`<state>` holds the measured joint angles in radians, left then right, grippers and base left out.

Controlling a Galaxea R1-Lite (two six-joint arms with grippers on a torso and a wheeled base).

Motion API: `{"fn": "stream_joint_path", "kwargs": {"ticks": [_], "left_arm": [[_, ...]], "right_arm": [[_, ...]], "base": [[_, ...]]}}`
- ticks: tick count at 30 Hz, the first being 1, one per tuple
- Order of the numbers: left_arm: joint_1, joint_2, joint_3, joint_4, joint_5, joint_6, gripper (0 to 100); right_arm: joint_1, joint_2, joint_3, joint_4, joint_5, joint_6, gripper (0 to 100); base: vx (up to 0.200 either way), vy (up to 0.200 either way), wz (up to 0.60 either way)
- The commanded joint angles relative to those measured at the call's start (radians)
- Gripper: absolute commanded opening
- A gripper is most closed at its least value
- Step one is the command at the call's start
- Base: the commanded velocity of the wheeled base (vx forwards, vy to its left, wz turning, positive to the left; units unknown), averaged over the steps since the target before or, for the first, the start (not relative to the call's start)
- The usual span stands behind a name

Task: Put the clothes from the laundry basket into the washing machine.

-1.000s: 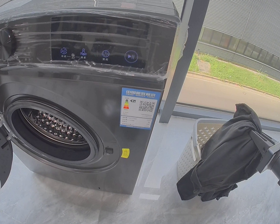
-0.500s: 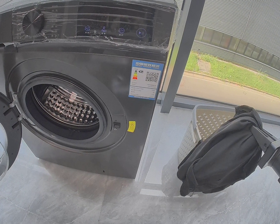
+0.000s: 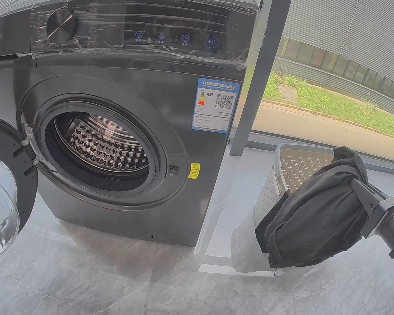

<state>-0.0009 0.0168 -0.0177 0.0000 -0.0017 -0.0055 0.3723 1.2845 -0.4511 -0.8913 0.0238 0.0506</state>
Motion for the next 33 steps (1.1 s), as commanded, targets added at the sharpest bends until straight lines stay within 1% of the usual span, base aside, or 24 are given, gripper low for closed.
{"fn": "stream_joint_path", "kwargs": {"ticks": [1,16,21,30,33], "left_arm": [[0.001,-0.017,0.015,0.0,0.0,-0.001,100],[0.001,-0.017,0.015,0.0,0.002,-0.002,100],[0.001,-0.017,0.015,0.002,0.003,-0.004,100],[-0.001,-0.017,0.015,0.002,0.003,-0.004,100],[0.001,-0.017,0.015,0.0,0.003,-0.004,100]], "right_arm": [[0.002,0.006,0.002,0.0,0.001,0.0,0],[0.01,0.01,0.006,0.002,0.001,-0.002,0],[0.025,0.01,0.014,0.002,0.001,-0.002,0],[0.025,0.01,0.014,0.0,0.001,-0.002,0],[0.025,0.01,0.017,0.002,0.001,-0.002,0]], "base": [[0.0,0.2,0.0],[0.0,0.2,0.0],[0.0,0.0,0.0],[-0.2,0.0,0.0],[0.0,0.0,0.0]]}}
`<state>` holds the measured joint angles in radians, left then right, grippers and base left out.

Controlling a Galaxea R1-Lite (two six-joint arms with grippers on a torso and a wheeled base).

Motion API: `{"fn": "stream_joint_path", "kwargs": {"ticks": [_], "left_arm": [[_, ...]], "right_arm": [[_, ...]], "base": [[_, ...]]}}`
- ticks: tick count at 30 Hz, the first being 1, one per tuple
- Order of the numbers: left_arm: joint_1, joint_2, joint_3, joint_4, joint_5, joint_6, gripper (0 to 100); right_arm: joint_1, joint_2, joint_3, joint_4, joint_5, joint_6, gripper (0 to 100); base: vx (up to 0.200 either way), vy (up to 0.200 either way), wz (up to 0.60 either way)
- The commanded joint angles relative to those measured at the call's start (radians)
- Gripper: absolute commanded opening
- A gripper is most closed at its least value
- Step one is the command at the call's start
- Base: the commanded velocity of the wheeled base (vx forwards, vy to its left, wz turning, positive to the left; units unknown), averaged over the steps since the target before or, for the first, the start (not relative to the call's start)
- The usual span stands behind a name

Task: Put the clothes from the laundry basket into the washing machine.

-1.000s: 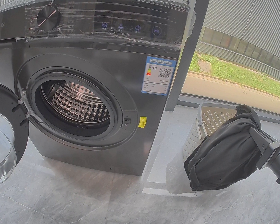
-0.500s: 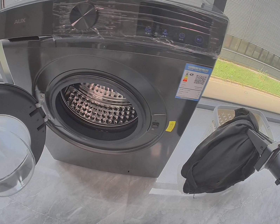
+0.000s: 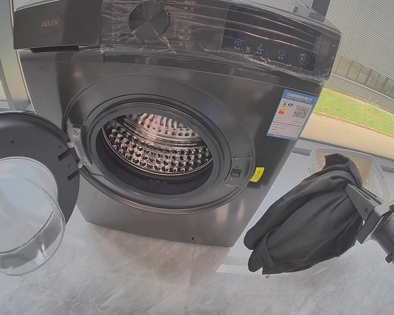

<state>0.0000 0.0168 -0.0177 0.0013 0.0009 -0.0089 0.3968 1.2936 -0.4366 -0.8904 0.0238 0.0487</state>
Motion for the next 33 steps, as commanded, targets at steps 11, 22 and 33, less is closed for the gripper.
{"fn": "stream_joint_path", "kwargs": {"ticks": [11,22,33], "left_arm": [[-0.002,-0.017,0.015,0.0,-0.001,0.001,100],[-0.002,-0.017,0.015,-0.001,0.001,0.001,100],[0.0,-0.017,0.015,-0.001,0.002,0.0,100]], "right_arm": [[0.0,0.003,0.007,0.001,0.001,0.0,0],[0.0,0.003,0.019,0.001,0.001,-0.001,0],[0.016,0.001,0.029,-0.001,0.002,-0.001,0]], "base": [[0.0,0.073,0.0],[0.0,0.2,0.0],[0.0,0.0,0.0]]}}
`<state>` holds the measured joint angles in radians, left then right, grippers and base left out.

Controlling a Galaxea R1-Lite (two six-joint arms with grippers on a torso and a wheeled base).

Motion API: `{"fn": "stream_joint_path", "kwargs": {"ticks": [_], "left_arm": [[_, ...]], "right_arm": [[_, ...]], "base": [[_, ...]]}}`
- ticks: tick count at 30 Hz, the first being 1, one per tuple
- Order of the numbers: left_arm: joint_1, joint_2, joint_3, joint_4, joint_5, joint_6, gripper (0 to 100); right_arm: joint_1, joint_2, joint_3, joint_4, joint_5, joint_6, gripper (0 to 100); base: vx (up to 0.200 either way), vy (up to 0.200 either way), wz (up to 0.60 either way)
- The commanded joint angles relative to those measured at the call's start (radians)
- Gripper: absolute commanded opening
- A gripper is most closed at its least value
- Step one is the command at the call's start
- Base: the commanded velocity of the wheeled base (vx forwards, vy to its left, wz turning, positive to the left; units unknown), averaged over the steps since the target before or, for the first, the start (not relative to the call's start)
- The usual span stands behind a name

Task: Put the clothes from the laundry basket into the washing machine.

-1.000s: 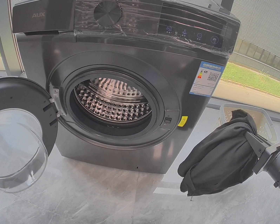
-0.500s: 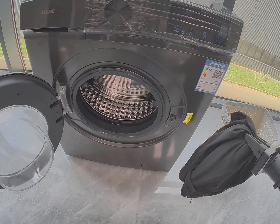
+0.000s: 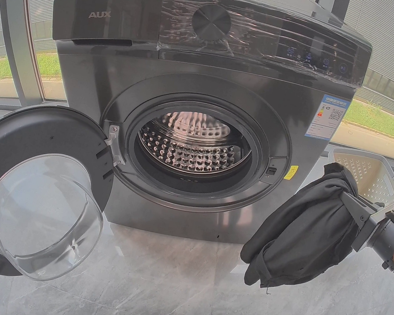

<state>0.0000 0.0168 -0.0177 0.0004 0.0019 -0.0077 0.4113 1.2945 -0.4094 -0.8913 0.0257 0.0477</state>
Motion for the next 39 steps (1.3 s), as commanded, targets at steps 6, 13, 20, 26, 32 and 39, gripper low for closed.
{"fn": "stream_joint_path", "kwargs": {"ticks": [6,13,20,26,32,39], "left_arm": [[0.0,-0.017,0.015,0.0,0.004,-0.002,100],[0.0,-0.017,0.015,0.0,0.003,0.0,100],[-0.002,-0.017,0.015,0.0,0.003,0.0,100],[0.0,-0.017,0.015,0.0,0.003,0.009,100],[0.0,-0.017,0.015,0.0,0.004,0.012,100],[0.002,-0.017,0.015,0.0,0.001,0.023,100]], "right_arm": [[0.003,0.0,0.001,0.0,0.002,0.0,0],[0.003,0.0,0.006,0.0,0.003,0.0,0],[0.038,-0.001,0.017,0.0,0.003,0.0,0],[0.07,0.0,0.04,0.0,0.003,0.003,0],[0.13,0.02,0.032,0.0,0.002,0.001,0],[0.185,0.083,0.001,-0.011,-0.004,0.014,0]], "base": [[0.0,-0.067,0.0],[0.0,-0.086,0.0],[0.0,0.0,0.0],[0.0,0.0,0.0],[0.0,0.0,0.0],[0.0,0.0,0.0]]}}
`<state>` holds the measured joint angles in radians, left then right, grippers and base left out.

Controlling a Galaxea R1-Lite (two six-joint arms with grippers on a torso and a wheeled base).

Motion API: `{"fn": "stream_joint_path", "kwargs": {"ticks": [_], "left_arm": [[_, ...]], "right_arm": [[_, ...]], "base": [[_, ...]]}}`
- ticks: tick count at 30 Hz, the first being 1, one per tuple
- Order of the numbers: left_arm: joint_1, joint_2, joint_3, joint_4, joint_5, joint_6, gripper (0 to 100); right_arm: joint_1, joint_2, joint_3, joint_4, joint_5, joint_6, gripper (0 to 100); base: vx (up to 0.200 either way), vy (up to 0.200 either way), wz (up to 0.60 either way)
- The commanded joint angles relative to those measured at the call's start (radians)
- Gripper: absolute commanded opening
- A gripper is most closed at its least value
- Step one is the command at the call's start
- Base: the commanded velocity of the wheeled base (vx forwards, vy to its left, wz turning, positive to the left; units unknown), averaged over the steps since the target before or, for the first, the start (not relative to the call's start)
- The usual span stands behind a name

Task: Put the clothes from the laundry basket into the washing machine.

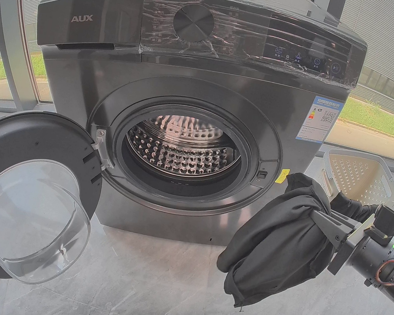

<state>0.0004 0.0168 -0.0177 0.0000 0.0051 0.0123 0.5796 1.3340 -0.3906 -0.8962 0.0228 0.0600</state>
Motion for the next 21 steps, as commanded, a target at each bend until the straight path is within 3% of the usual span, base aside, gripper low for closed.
{"fn": "stream_joint_path", "kwargs": {"ticks": [1,6,10,12,14,18,19,20,21], "left_arm": [[0.001,-0.017,0.015,0.0,-0.002,0.001,100],[0.001,-0.017,0.016,0.0,-0.005,0.012,100],[0.001,-0.017,0.016,-0.003,-0.031,0.046,100],[0.001,-0.017,0.004,-0.014,-0.036,0.038,100],[0.001,-0.006,-0.094,-0.048,-0.054,0.028,100],[0.007,0.086,-0.127,-0.031,-0.172,0.067,100],[0.007,0.144,-0.127,-0.029,-0.246,0.069,100],[0.007,0.158,-0.125,-0.029,-0.257,0.067,100],[0.007,0.239,-0.13,-0.038,-0.318,0.06,100]], "right_arm": [[0.017,0.071,-0.039,-0.029,-0.004,0.004,0],[0.031,0.137,-0.076,-0.043,-0.006,0.024,0],[0.071,0.203,-0.145,-0.044,-0.029,0.034,0],[0.085,0.214,-0.16,-0.053,-0.04,0.04,0],[0.105,0.243,-0.18,-0.075,-0.066,0.067,0],[0.114,0.287,-0.208,-0.096,-0.073,0.072,0],[0.115,0.31,-0.228,-0.107,-0.073,0.073,0],[0.115,0.317,-0.231,-0.11,-0.073,0.073,0],[0.117,0.341,-0.255,-0.132,-0.073,0.072,0]], "base": [[0.0,0.0,0.0],[0.0,0.0,0.0],[0.0,0.0,0.0],[0.0,0.0,0.0],[0.0,0.0,0.0],[0.0,0.0,0.0],[0.0,0.0,0.0],[0.0,0.0,0.0],[0.0,0.0,0.0]]}}
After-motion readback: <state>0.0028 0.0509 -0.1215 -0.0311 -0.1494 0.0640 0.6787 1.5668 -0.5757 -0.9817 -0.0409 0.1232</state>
